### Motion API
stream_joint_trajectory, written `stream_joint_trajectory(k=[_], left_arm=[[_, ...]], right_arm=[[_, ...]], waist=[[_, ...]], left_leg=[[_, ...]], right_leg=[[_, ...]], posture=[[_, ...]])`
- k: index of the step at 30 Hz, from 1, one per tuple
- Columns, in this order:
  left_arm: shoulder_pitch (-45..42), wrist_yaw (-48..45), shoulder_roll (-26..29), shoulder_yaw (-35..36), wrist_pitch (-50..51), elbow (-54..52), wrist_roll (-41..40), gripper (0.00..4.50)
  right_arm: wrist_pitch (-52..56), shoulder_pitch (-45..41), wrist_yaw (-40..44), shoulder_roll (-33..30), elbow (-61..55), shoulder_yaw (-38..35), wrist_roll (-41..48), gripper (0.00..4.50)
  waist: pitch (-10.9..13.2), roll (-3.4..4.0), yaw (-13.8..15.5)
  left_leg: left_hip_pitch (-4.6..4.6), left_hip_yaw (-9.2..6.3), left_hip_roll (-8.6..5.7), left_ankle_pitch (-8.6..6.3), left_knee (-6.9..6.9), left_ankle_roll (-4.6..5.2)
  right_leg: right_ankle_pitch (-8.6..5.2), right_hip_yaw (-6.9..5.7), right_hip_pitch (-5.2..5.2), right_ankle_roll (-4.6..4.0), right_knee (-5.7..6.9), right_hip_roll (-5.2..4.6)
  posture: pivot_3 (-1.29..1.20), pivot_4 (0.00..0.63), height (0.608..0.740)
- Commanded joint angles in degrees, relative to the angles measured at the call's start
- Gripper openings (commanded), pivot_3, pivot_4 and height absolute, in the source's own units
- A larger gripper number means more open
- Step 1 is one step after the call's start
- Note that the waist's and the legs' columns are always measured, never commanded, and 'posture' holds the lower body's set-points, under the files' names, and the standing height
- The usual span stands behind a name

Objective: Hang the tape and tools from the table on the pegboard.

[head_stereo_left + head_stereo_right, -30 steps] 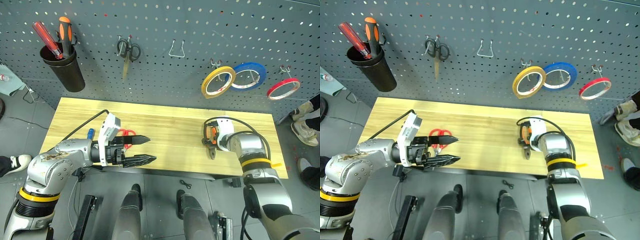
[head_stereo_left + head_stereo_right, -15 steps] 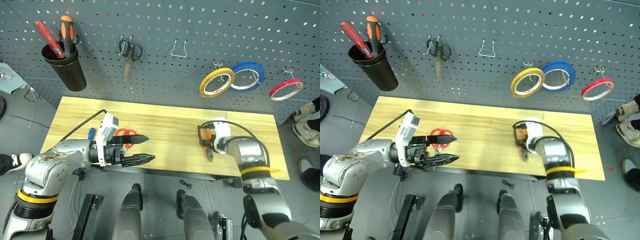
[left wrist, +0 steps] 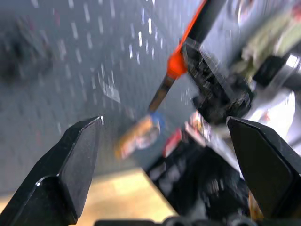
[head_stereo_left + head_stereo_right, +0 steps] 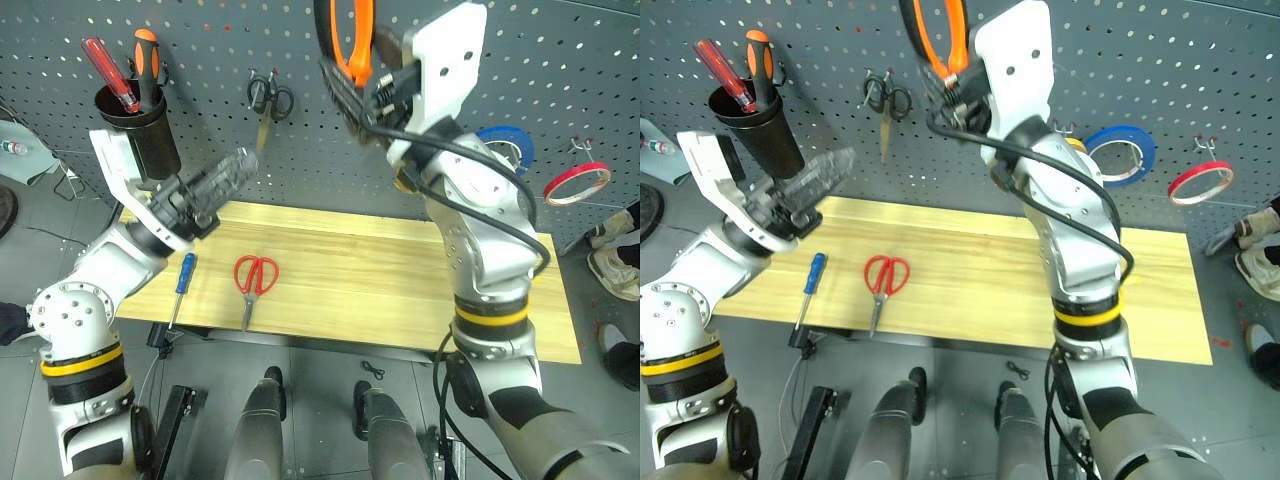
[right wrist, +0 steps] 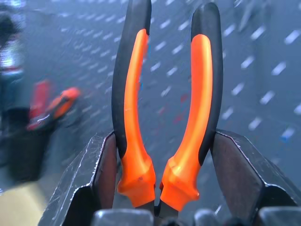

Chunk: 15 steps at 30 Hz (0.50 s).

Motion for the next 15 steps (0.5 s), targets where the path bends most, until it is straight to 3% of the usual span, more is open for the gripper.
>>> stream_joint_trajectory(k=[1, 7, 15], left_arm=[[-3.31, 1.99, -1.57, -0.16, -2.7, -0.24, -0.55, 4.5], [-4.24, 2.27, -1.51, -1.05, -3.09, -0.08, -0.15, 4.5], [-4.08, 1.85, -0.96, -1.8, -2.59, -0.25, -0.69, 4.5]], right_arm=[[-13.59, -5.57, -5.84, -0.6, 9.95, -2.04, -4.23, 2.66], [-29.2, -9.69, -9.9, -2.43, 24.36, -1.49, -8.27, 2.66], [-35.75, -9.65, -11.36, -0.59, 31.88, -1.9, -7.92, 2.66]], waist=[[0.0, 0.0, 0.19], [0.0, 0.0, 0.22], [0.0, 0.0, 0.07]], left_leg=[[-0.07, -0.01, 0.01, 0.01, -0.02, -0.01], [-0.18, -0.03, 0.01, 0.04, -0.19, -0.06], [-0.16, -0.06, 0.01, 0.08, -0.2, -0.12]], right_leg=[[0.01, -0.05, -0.04, -0.01, -0.02, 0.01], [0.01, -0.13, -0.14, -0.01, -0.05, 0.0], [0.03, -0.15, -0.16, -0.03, 0.02, 0.0]], posture=[[0.14, 0.321, 0.74], [0.15, 0.325, 0.74], [0.16, 0.327, 0.74]])
